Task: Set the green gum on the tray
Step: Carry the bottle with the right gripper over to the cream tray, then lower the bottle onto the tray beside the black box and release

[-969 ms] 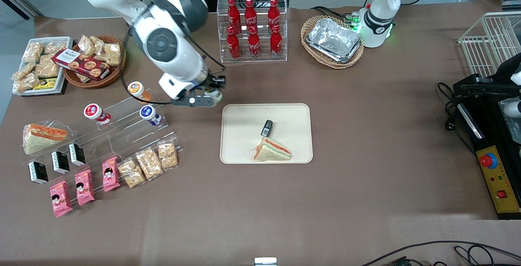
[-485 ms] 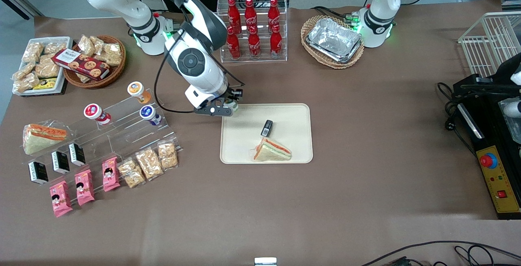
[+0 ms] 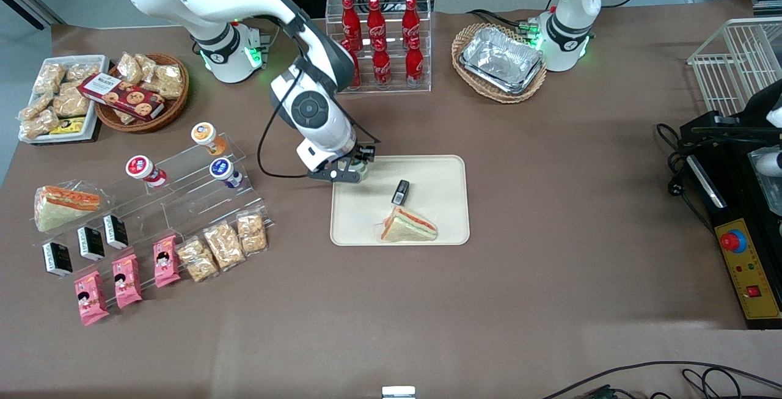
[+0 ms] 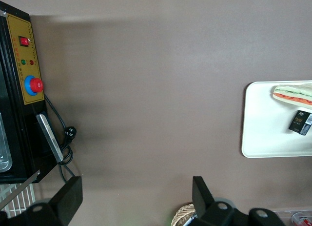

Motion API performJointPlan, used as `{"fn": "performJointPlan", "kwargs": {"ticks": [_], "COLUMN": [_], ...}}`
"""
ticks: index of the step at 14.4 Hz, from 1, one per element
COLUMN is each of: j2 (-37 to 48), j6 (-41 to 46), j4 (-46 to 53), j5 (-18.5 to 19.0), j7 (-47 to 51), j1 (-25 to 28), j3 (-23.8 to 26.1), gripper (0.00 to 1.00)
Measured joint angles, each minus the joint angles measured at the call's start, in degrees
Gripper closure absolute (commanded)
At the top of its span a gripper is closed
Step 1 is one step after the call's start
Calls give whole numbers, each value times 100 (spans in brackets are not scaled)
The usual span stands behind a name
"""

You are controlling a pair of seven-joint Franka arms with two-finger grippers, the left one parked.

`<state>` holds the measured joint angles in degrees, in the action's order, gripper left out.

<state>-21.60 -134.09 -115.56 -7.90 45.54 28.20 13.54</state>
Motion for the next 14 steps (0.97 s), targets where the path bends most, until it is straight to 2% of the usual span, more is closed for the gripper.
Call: {"fn": "performJointPlan", "kwargs": {"ticks": [5, 6, 7, 8, 9, 14], "j2": [-271, -271, -271, -271, -272, -274], "j6": [-261, -285, -311, -330, -347, -369], "j4": [1, 1, 1, 1, 1, 8], "j5": [32, 32, 32, 33, 33, 33], "j7": [0, 0, 0, 0, 5, 118], "j1": [-22, -22, -21, -19, -17, -17], "j3": [-40, -40, -40, -40, -39, -38], "gripper": [61, 58, 44, 10, 0, 0]}}
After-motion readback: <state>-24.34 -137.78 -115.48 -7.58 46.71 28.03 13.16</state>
